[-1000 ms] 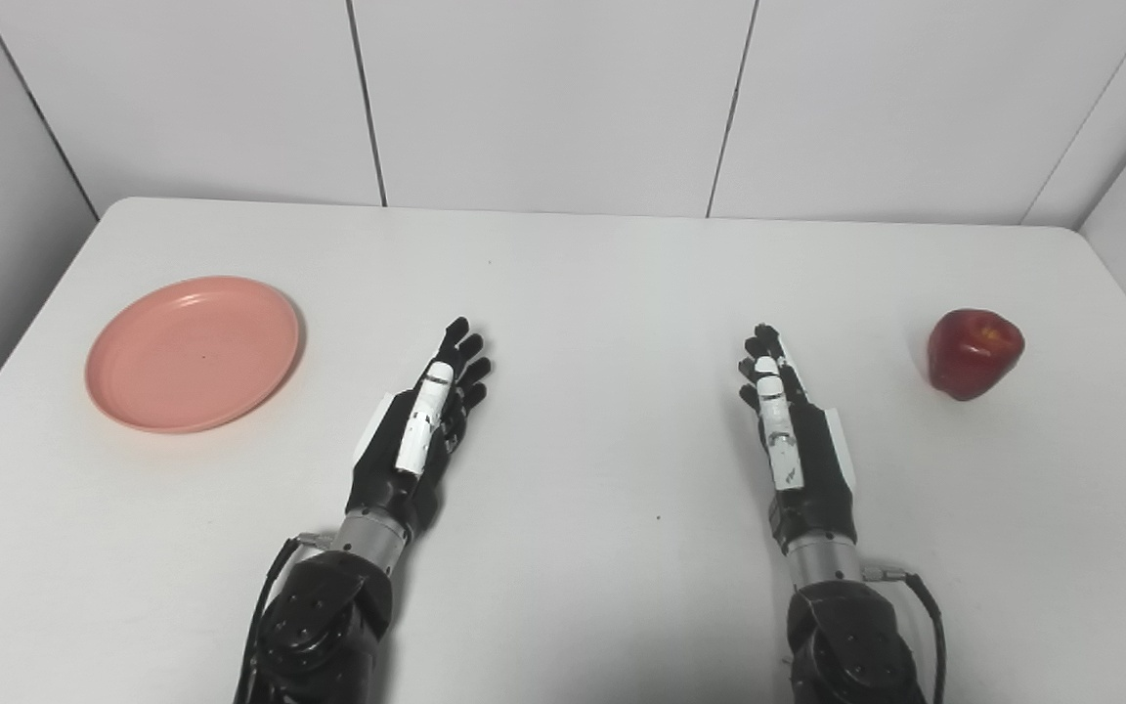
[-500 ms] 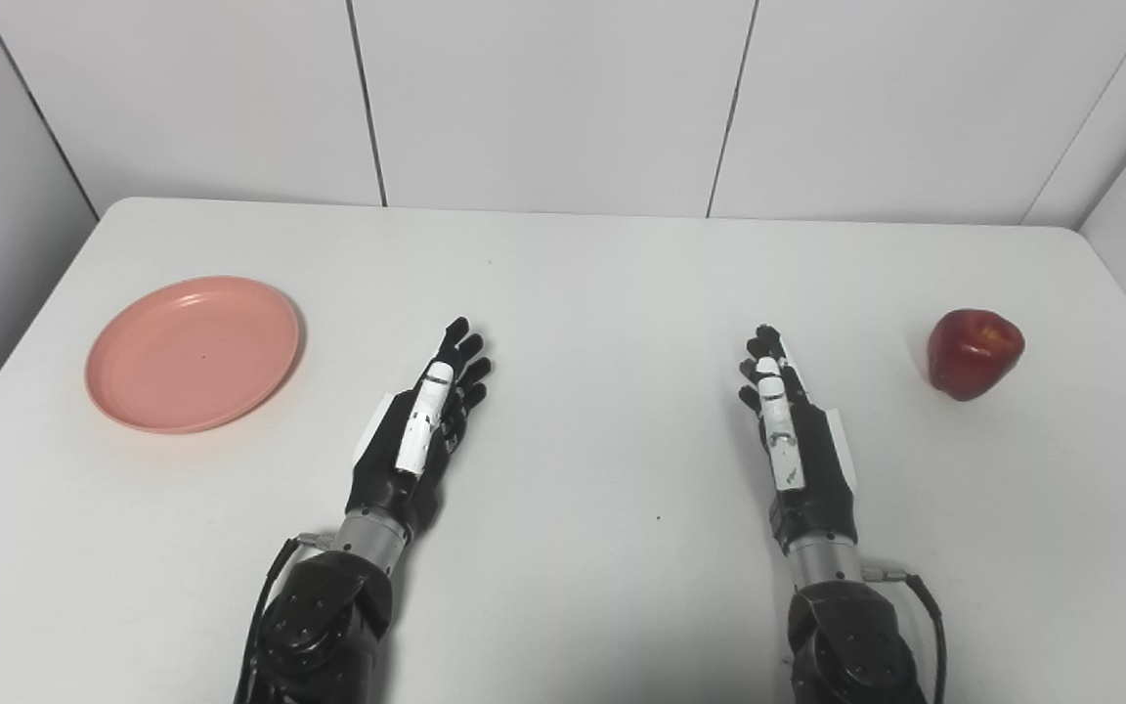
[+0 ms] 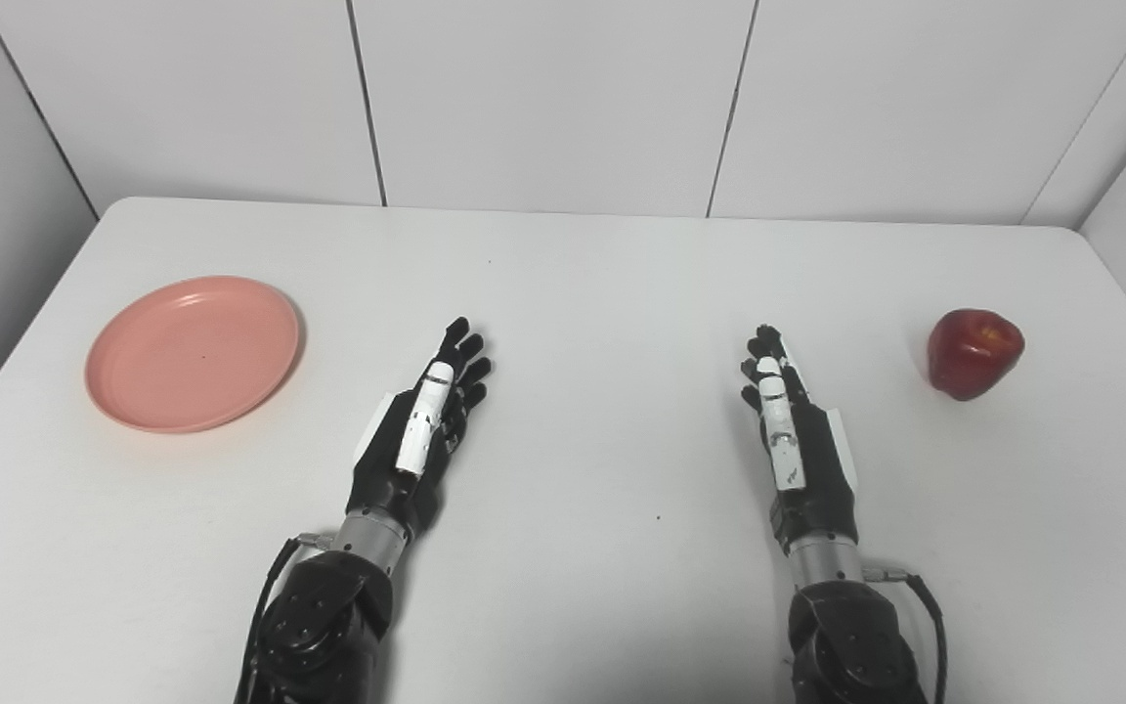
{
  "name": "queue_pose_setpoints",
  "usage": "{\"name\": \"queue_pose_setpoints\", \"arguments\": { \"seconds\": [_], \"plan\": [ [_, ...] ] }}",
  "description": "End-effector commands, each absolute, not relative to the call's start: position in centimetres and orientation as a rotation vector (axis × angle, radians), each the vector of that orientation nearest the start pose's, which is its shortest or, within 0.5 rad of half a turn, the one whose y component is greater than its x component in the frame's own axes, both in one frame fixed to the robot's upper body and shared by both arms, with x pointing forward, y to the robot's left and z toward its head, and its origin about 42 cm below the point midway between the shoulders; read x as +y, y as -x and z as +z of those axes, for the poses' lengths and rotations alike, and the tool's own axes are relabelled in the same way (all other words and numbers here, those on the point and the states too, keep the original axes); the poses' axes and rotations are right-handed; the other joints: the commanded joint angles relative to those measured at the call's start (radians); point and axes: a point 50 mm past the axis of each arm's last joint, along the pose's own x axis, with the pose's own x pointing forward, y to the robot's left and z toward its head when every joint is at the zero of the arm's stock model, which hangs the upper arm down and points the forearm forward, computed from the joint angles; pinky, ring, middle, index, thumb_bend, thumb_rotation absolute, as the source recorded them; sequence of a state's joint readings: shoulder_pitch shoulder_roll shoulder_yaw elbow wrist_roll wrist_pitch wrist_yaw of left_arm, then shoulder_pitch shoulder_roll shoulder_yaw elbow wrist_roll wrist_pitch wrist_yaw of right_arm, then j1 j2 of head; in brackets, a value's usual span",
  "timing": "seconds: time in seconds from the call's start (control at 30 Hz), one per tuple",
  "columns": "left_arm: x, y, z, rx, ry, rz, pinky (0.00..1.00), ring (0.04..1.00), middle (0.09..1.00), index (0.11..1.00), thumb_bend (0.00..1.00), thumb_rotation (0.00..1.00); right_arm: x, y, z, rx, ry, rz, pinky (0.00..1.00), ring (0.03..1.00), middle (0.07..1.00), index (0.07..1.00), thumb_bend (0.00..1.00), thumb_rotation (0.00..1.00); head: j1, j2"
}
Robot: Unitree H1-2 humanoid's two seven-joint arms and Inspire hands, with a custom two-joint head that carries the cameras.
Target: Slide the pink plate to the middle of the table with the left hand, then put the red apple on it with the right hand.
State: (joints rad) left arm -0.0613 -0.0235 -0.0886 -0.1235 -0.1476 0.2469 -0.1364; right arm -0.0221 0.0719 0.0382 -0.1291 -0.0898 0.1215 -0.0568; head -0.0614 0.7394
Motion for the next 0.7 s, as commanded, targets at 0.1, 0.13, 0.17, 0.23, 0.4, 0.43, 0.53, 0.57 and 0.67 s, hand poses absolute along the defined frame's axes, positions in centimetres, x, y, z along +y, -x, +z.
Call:
{"name": "queue_pose_setpoints", "arguments": {
  "seconds": [0.1,0.13,0.17,0.23,0.4,0.43,0.53,0.57,0.67],
  "plan": [
    [15.78,-30.12,14.64,-0.006,0.175,-0.291,1.0,0.98,0.996,0.989,0.43,1.0,-17.54,-29.79,14.78,-0.129,0.005,-0.023,0.93,0.93,0.938,0.936,0.21,1.0,0.003,0.001],
    [15.78,-30.12,14.65,-0.005,0.177,-0.292,1.0,0.98,0.996,0.989,0.43,1.0,-17.54,-29.79,14.8,-0.126,0.005,-0.023,0.93,0.931,0.938,0.936,0.21,1.0,0.003,0.001],
    [15.77,-30.12,14.66,-0.005,0.178,-0.292,1.0,0.981,0.997,0.99,0.43,1.0,-17.54,-29.78,14.82,-0.124,0.006,-0.022,0.93,0.931,0.939,0.936,0.22,1.0,0.003,0.001],
    [15.74,-30.1,14.71,-0.004,0.179,-0.292,1.0,0.981,0.997,0.989,0.43,1.0,-17.56,-29.76,14.83,-0.125,0.006,-0.021,0.94,0.934,0.941,0.939,0.22,1.0,0.003,0.001],
    [15.7,-30.13,14.72,-0.008,0.178,-0.293,1.0,0.984,0.999,0.99,0.43,1.0,-17.58,-29.79,14.79,-0.129,-0.003,-0.017,0.94,0.936,0.946,0.942,0.22,1.0,0.003,0.001],
    [15.7,-30.13,14.71,-0.008,0.177,-0.293,1.0,0.984,0.999,0.99,0.43,1.0,-17.58,-29.78,14.8,-0.128,-0.004,-0.017,0.94,0.936,0.946,0.943,0.22,1.0,0.004,0.0],
    [15.71,-30.11,14.67,-0.007,0.176,-0.292,1.0,0.983,0.998,0.988,0.43,1.0,-17.55,-29.75,14.84,-0.127,-0.008,-0.019,0.95,0.938,0.945,0.942,0.22,1.0,0.004,0.0],
    [15.71,-30.09,14.67,-0.006,0.177,-0.293,1.0,0.983,0.998,0.988,0.43,1.0,-17.56,-29.76,14.83,-0.129,-0.008,-0.019,0.95,0.938,0.945,0.942,0.22,1.0,0.003,0.0],
    [15.7,-30.11,14.63,-0.005,0.18,-0.292,1.0,0.983,0.998,0.989,0.43,1.0,-17.64,-29.8,14.74,-0.132,-0.003,-0.016,0.94,0.937,0.945,0.941,0.22,1.0,0.005,-0.001]
  ]
}}
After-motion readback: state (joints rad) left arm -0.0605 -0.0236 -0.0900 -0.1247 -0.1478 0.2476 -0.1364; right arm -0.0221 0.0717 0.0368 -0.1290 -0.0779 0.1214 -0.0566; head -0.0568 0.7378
